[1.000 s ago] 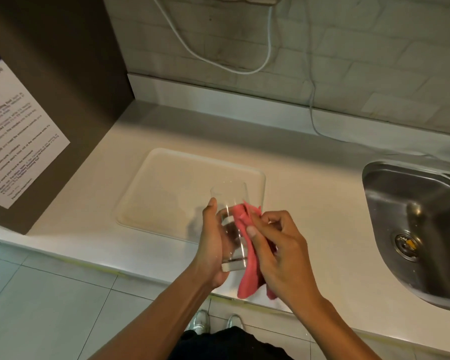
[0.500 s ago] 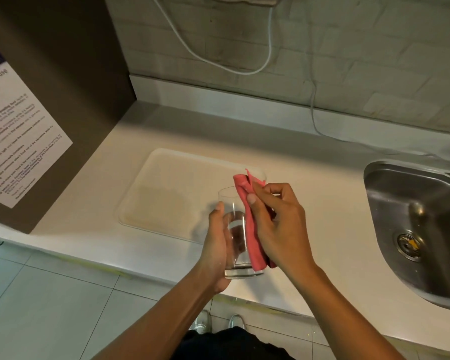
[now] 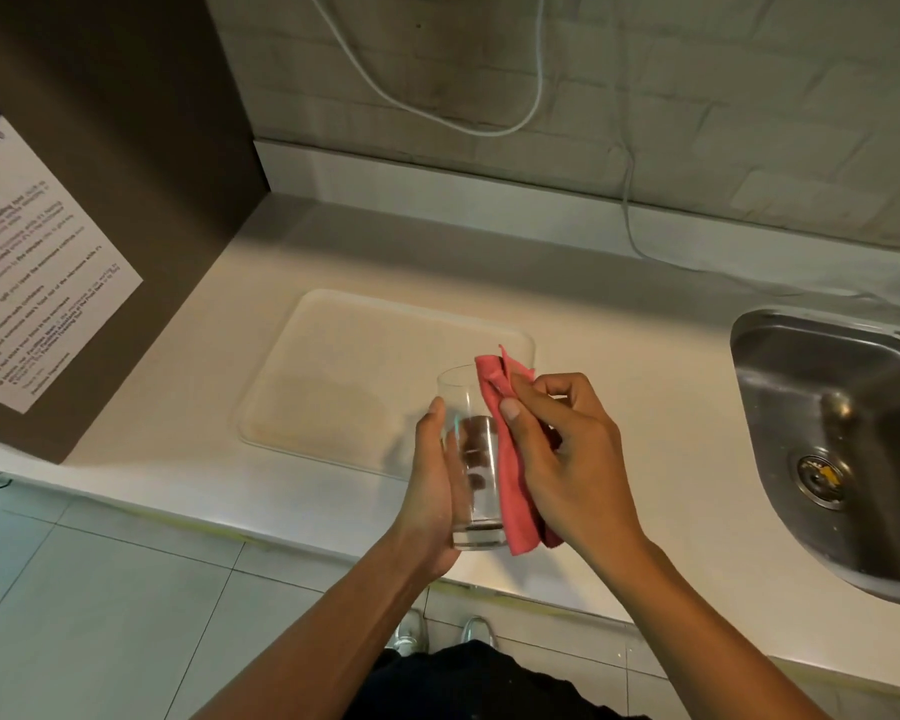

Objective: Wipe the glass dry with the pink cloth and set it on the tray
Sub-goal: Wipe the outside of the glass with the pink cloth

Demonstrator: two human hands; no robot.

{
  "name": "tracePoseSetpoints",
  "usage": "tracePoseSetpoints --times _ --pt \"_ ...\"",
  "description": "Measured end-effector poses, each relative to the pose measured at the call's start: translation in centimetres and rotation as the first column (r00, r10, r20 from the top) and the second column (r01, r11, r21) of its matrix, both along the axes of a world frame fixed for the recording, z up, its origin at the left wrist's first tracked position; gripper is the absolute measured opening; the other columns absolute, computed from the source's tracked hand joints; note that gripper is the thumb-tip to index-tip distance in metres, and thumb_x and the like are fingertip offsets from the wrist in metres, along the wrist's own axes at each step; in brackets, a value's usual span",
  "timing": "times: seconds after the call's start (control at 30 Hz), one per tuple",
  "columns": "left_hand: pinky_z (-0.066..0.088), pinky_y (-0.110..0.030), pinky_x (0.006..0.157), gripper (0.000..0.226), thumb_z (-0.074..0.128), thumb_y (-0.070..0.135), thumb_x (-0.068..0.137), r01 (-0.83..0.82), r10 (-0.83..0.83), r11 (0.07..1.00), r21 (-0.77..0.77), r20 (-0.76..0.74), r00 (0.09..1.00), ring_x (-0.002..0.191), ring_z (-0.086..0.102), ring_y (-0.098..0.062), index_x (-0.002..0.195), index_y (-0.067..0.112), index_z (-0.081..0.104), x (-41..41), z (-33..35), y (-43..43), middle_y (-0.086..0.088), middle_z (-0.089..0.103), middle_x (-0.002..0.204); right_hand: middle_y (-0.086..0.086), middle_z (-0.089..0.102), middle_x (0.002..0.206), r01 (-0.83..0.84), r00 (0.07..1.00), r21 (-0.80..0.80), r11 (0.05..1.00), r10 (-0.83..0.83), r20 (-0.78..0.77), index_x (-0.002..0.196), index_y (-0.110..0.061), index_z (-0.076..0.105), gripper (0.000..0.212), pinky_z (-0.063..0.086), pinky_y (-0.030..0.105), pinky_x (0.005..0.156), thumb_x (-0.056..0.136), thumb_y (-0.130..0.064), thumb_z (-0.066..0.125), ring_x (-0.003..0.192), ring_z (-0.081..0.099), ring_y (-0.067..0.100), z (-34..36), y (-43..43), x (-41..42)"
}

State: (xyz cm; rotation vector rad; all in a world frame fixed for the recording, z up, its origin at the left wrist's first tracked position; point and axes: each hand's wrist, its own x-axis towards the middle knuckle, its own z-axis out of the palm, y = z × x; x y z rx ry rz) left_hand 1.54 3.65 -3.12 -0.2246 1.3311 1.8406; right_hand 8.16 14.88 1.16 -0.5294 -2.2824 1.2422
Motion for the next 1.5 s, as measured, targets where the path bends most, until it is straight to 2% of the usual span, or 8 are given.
tracePoseSetpoints --times 0.1,0.17,0.4,0.67,0.9,1.13,1.3,1.5 --pt "0.040 -0.065 0.118 0.103 0.034 0.083 0.091 0.000 -0.001 1.000 -0.013 -0.080 0.997 0.108 0.053 -0.034 0.140 -0.004 0.062 0.4 0.7 0.6 -0.016 0.062 0.118 -0.010 0.054 0.107 0.035 0.999 -0.008 0.999 -0.035 0.011 0.134 -0.027 0.063 0.036 0.045 0.006 0.080 0.099 -0.031 0.060 0.102 0.056 -0.001 -0.4 0.3 0.2" --pt "0.050 -0.056 0.101 0.104 0.037 0.083 0.084 -0.033 0.024 0.998 -0.060 -0.146 0.989 0.099 0.057 -0.032 0.134 -0.004 0.064 0.3 0.6 0.9 -0.018 0.066 0.106 -0.009 0.053 0.106 0.056 0.998 0.004 0.998 -0.056 0.005 0.135 -0.026 0.063 0.036 0.044 0.005 0.079 0.099 -0.030 0.060 0.101 0.054 -0.002 -0.5 0.4 0.2" --pt "0.056 -0.040 0.083 0.065 0.035 0.072 0.103 -0.004 -0.062 0.972 -0.234 -0.276 0.959 0.086 0.079 -0.014 0.127 0.019 0.064 -0.7 -0.2 1.3 -0.004 0.083 0.100 -0.008 0.051 0.113 0.110 0.994 0.143 0.984 -0.110 -0.004 0.136 -0.022 0.062 0.036 0.049 0.013 0.086 0.100 -0.026 0.061 0.099 0.055 0.004 -0.3 0.4 -0.4" --pt "0.055 -0.058 0.110 0.072 0.032 0.079 0.102 -0.070 0.043 0.982 -0.176 -0.154 0.987 0.116 0.077 -0.032 0.118 0.029 0.081 -0.4 0.7 1.2 -0.010 0.085 0.115 -0.010 0.045 0.110 -0.013 0.999 0.299 0.954 0.021 -0.027 0.137 -0.022 0.063 0.038 0.044 0.011 0.087 0.098 -0.021 0.061 0.101 0.049 0.010 -0.9 -1.9 0.6" --pt "0.051 -0.066 0.110 0.082 0.031 0.084 0.097 -0.012 -0.009 0.975 -0.222 -0.091 0.996 0.116 0.075 -0.045 0.116 0.017 0.074 0.3 0.8 1.2 -0.017 0.086 0.106 -0.013 0.052 0.107 0.074 0.997 -0.099 0.992 -0.077 -0.028 0.131 -0.035 0.062 0.032 0.045 0.004 0.079 0.099 -0.033 0.058 0.100 0.056 -0.006 -0.9 -0.1 0.1" --pt "0.051 -0.060 0.114 0.085 0.028 0.087 0.093 -0.012 -0.009 0.988 -0.156 -0.131 0.991 0.120 0.075 -0.039 0.112 0.027 0.085 -0.8 0.9 1.2 -0.016 0.084 0.115 -0.010 0.044 0.113 -0.078 0.993 0.328 0.942 0.101 -0.055 0.136 -0.019 0.063 0.038 0.044 0.014 0.090 0.100 -0.030 0.060 0.103 0.050 0.013 -1.5 -1.1 1.4" --pt "0.050 -0.068 0.111 0.082 0.031 0.084 0.097 -0.026 0.007 0.979 -0.202 -0.098 0.995 0.121 0.071 -0.049 0.113 0.019 0.077 0.4 0.6 1.4 -0.022 0.083 0.112 -0.005 0.053 0.111 0.042 0.998 0.023 0.999 -0.041 -0.042 0.134 -0.032 0.059 0.034 0.047 0.008 0.085 0.100 -0.027 0.060 0.103 0.056 -0.001 -1.3 0.2 0.2" --pt "0.048 -0.064 0.115 0.080 0.028 0.082 0.099 -0.059 0.036 0.982 -0.181 -0.128 0.991 0.124 0.070 -0.045 0.111 0.026 0.084 -0.3 0.1 1.3 -0.024 0.081 0.118 -0.004 0.048 0.113 -0.114 0.993 0.391 0.913 0.121 0.006 0.134 -0.021 0.065 0.036 0.040 0.011 0.089 0.098 -0.019 0.064 0.102 0.048 0.012 -1.8 -0.8 0.8"
